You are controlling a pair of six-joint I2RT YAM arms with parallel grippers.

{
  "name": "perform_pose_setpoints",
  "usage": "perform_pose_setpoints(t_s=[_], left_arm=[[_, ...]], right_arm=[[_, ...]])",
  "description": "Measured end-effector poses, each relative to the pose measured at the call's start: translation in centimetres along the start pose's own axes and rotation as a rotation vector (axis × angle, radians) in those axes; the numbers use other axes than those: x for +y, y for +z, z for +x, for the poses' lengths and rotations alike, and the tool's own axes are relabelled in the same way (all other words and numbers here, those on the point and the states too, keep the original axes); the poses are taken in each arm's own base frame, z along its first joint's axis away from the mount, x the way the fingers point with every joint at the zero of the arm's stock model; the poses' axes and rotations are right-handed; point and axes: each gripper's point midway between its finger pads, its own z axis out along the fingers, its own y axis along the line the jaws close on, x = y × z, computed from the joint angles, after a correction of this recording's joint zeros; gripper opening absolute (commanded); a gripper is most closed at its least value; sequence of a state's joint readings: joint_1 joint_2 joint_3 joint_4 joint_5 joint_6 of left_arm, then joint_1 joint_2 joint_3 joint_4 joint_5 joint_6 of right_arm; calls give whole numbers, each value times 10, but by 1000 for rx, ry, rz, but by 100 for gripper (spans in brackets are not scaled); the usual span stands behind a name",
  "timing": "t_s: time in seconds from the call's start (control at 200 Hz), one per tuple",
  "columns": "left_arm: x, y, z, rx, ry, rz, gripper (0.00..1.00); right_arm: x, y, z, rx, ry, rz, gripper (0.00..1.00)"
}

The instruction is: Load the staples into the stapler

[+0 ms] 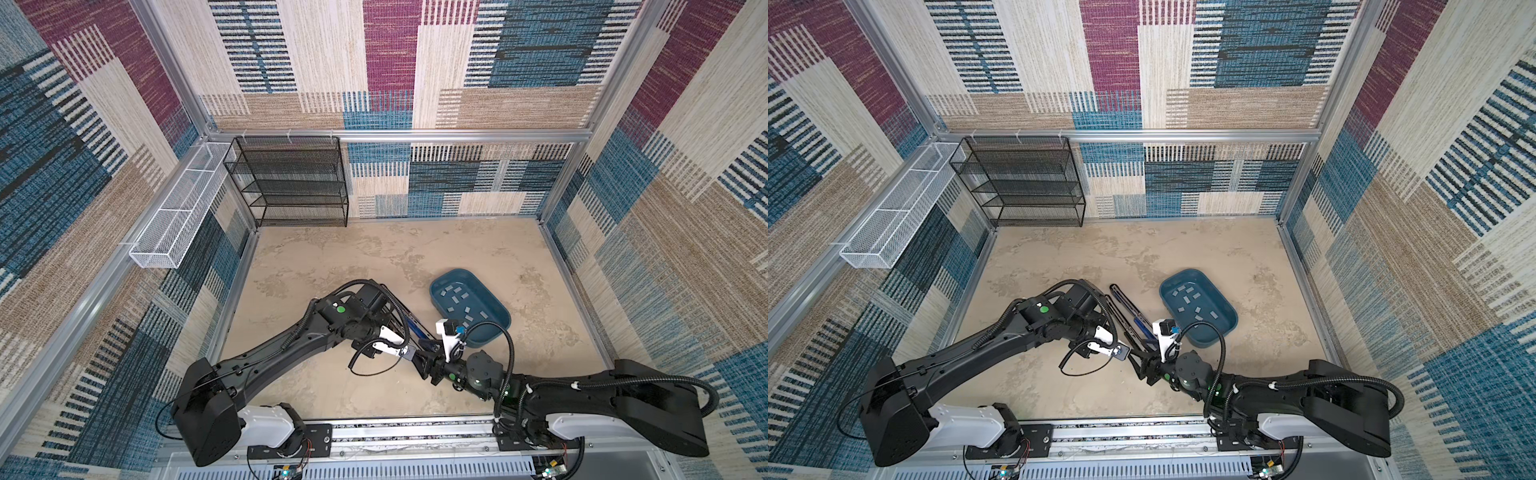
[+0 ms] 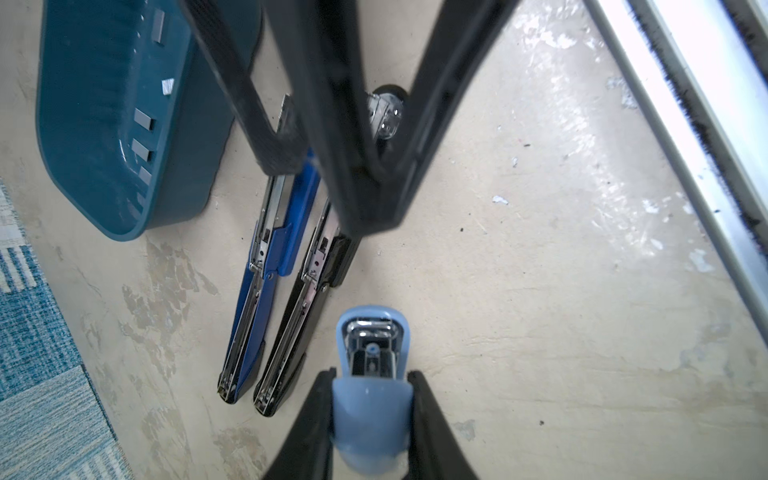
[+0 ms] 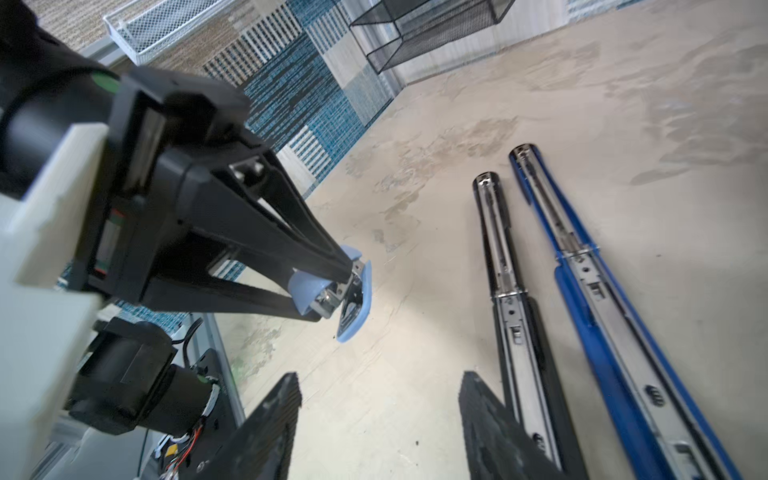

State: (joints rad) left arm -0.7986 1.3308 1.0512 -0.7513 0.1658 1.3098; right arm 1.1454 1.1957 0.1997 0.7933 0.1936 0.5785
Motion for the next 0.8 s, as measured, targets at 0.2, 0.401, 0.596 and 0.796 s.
perform_pose_setpoints(t_s=[0.2, 0.401, 0.596, 0.796], left_arm=[[0, -3, -5, -30, 1, -4, 0], [1, -9, -11, -58, 5, -18, 0], [1, -17, -16, -87, 11, -42, 0], [0, -21, -20, -111, 15, -51, 0]], right_arm=[[16, 13, -1, 20, 28, -58, 63], [12, 22, 8, 45, 46, -39, 51], [9, 27, 9, 38, 59, -36, 39], [1, 28, 11, 42, 73, -16, 32]])
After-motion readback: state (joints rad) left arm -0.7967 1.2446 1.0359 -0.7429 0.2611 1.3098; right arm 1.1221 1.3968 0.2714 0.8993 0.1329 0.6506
